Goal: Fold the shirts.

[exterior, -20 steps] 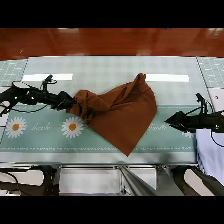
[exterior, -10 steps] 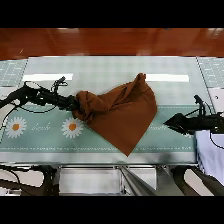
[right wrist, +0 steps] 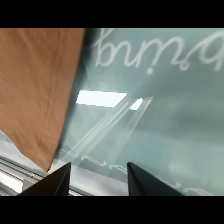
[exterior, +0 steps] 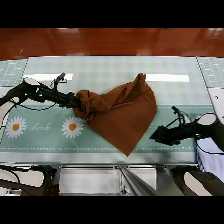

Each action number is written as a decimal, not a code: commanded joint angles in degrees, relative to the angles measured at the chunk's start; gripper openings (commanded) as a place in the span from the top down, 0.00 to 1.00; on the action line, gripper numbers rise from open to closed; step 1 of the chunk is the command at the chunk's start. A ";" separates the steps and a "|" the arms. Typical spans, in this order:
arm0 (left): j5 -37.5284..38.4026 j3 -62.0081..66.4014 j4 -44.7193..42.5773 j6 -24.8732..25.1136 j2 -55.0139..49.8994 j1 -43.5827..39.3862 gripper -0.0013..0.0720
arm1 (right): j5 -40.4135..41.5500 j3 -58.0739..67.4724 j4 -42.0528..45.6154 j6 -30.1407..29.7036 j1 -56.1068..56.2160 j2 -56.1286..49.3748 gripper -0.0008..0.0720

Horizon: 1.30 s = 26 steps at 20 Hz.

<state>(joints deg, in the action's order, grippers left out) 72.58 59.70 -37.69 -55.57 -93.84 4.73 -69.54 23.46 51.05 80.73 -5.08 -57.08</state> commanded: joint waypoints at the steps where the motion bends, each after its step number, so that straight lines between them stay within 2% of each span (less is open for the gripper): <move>1: 0.13 0.17 0.02 -0.63 0.02 -0.02 0.93 | 5.38 -0.72 -2.93 6.40 11.08 -0.02 0.43; 4: -0.02 0.17 0.02 -0.61 0.02 -0.02 0.93 | 10.97 -0.72 -7.89 6.86 17.40 -2.58 0.43; 7: -0.04 0.17 0.04 -0.63 0.02 -0.07 0.93 | 14.19 0.15 -12.61 4.02 20.59 -9.20 0.43; 13: -0.55 0.17 0.04 -0.61 -0.02 -0.07 0.93 | 20.94 10.75 -17.59 2.38 24.24 -17.59 0.44; 15: -1.11 0.20 0.04 -0.63 -0.02 -0.04 0.93 | 21.86 14.53 -19.04 1.75 24.20 -19.82 0.54; 16: -1.42 0.20 0.04 -0.63 -0.02 -0.04 0.93 | 21.84 16.09 -19.21 1.51 24.24 -20.83 0.55; 18: -1.42 0.20 0.07 -0.63 -0.02 -0.04 0.93 | 21.70 18.38 -19.21 0.48 24.24 -22.60 0.73; 19: -1.40 0.20 0.07 -0.63 -0.02 -0.04 0.93 | 21.35 19.19 -19.21 -1.40 24.24 -23.23 0.92; 20: -1.40 0.20 0.07 -0.63 -0.02 -0.04 0.93 | 21.46 19.67 -19.21 -2.80 24.22 -23.34 0.95; 23: -1.36 0.20 0.44 -0.66 0.20 0.00 0.93 | 20.57 21.75 -18.95 -4.81 23.26 -23.32 0.95; 26: -1.40 0.81 3.41 -0.63 2.95 0.70 0.93 | 16.39 27.56 -16.31 -5.79 20.22 -22.69 0.95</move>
<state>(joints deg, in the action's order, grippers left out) 71.24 60.01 -36.73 -56.23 -92.77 4.91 -50.04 46.61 32.80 76.60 17.17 -80.01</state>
